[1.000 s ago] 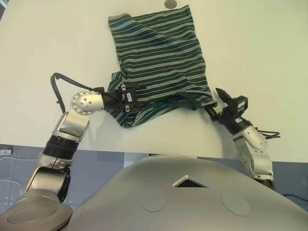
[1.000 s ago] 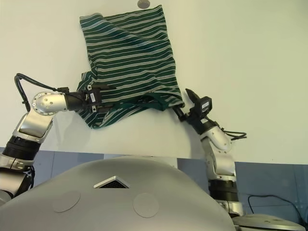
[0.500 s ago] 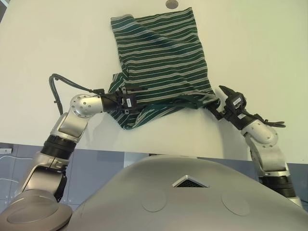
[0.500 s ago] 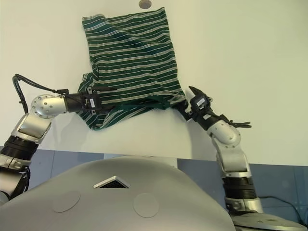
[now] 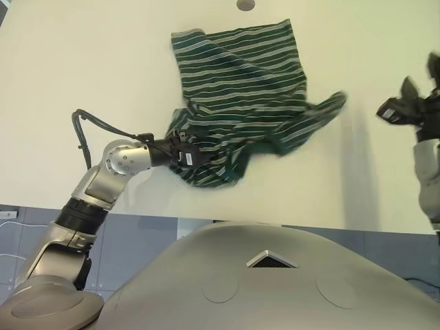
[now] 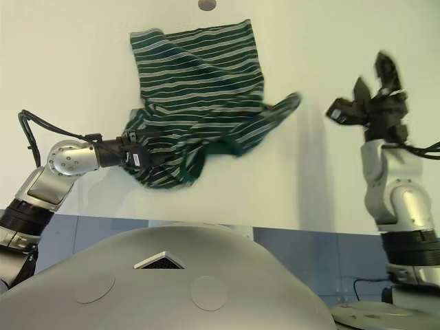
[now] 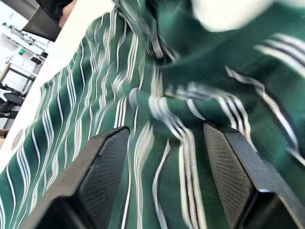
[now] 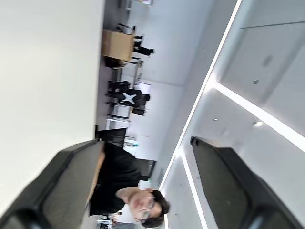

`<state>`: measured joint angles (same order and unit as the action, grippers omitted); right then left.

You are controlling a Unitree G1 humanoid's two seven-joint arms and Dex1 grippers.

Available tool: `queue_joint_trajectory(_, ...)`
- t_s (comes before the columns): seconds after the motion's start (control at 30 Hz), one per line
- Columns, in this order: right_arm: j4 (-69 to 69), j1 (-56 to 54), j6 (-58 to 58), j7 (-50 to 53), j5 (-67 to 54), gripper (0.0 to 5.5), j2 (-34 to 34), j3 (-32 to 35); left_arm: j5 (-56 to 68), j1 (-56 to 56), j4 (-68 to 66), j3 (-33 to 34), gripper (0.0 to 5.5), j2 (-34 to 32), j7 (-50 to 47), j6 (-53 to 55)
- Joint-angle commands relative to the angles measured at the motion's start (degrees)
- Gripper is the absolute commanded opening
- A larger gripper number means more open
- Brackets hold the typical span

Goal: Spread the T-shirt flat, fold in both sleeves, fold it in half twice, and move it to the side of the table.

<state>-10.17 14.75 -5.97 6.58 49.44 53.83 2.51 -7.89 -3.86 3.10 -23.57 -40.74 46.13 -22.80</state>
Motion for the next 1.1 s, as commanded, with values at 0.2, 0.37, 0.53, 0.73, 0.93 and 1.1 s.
queue_joint_trajectory(0.2,7.1,-5.6,15.3,-11.3,-26.3,3.51,-5.4,0.5,-4.9,-2.1,-2.5,-3.8,2.83,-8.6,6.6,-3.6)
queue_joint_trajectory(0.37,-2.3,0.4,11.6,-39.6,-55.4,3.51,-10.7,-11.1,13.1,2.6,4.3,4.2,2.83,-11.6,11.0,1.3)
queue_joint_trajectory(0.53,-1.1,13.5,7.3,-48.6,-59.8,3.51,-6.5,-9.9,40.6,-17.1,6.8,30.3,2.83,-19.0,14.7,22.3)
queue_joint_trajectory(0.73,-9.7,21.5,9.1,-44.5,-64.4,3.51,-10.2,-0.1,56.4,-32.9,11.6,42.2,2.83,-6.5,-2.0,47.9)
queue_joint_trajectory(0.93,-10.4,18.4,3.6,-41.5,-75.4,3.51,-16.5,9.5,53.2,-30.3,11.6,36.4,2.83,1.5,-12.3,57.7)
queue_joint_trajectory(1.1,-6.7,24.4,-0.3,-36.7,-87.2,3.54,-28.8,16.6,47.4,-33.8,13.6,32.9,2.15,3.6,-11.5,54.4)
